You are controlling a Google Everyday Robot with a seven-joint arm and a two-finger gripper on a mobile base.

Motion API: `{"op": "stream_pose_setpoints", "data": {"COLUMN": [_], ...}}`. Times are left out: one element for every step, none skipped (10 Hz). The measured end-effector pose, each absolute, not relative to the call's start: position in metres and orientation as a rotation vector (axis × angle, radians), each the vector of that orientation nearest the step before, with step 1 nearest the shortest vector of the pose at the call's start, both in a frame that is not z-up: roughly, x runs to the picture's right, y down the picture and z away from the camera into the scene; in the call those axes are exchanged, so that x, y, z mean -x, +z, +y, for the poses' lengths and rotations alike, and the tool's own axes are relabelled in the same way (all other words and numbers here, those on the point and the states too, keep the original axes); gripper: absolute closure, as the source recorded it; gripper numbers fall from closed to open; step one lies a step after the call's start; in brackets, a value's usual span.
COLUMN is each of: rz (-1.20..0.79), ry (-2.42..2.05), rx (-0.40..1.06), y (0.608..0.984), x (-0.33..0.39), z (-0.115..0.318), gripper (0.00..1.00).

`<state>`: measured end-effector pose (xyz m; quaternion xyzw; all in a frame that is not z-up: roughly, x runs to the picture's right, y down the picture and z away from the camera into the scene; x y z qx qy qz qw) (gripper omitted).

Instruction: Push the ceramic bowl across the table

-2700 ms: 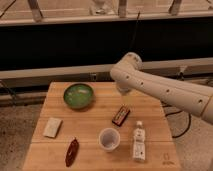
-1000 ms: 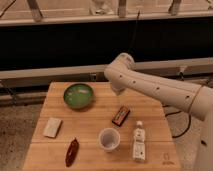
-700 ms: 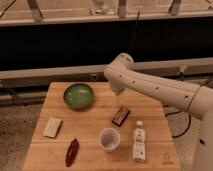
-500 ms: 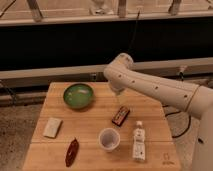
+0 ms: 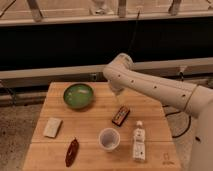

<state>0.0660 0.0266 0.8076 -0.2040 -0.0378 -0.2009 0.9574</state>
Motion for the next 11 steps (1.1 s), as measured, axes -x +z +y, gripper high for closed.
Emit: {"op": "stream_pose_setpoints", "data": {"rz": [-0.08, -0.083, -0.085, -0.087, -0.089, -0.091, -0.094, -0.098, -0.101, -0.105, -0.107], "ry": [-0.411, -0.415, -0.418, -0.421, -0.424, -0.426, -0.429, -0.433, -0.436, -0.44, -0.443], "rx": [0.416, 0.418, 0.42, 0.422, 0.424, 0.426, 0.428, 0.43, 0.432, 0.435, 0.436], "y": [0.8085, 0.8096, 0.8106, 0.8113, 0.8124, 0.8132, 0.8138, 0.8143, 0.8155, 0.8166, 0.8177], "x": [-0.0654, -0.0644, -0.0635, -0.0634, -0.0632, -0.0629, -0.0621, -0.0612, -0.0604, -0.0594, -0.0593], "z": [0.0268, 0.0273, 0.0274, 0.0274, 0.0276, 0.0279, 0.0284, 0.0288, 0.0295, 0.0299, 0.0302], "gripper": [0.2, 0.2, 0.2, 0.2, 0.2, 0.2, 0.2, 0.2, 0.2, 0.2, 0.2]}}
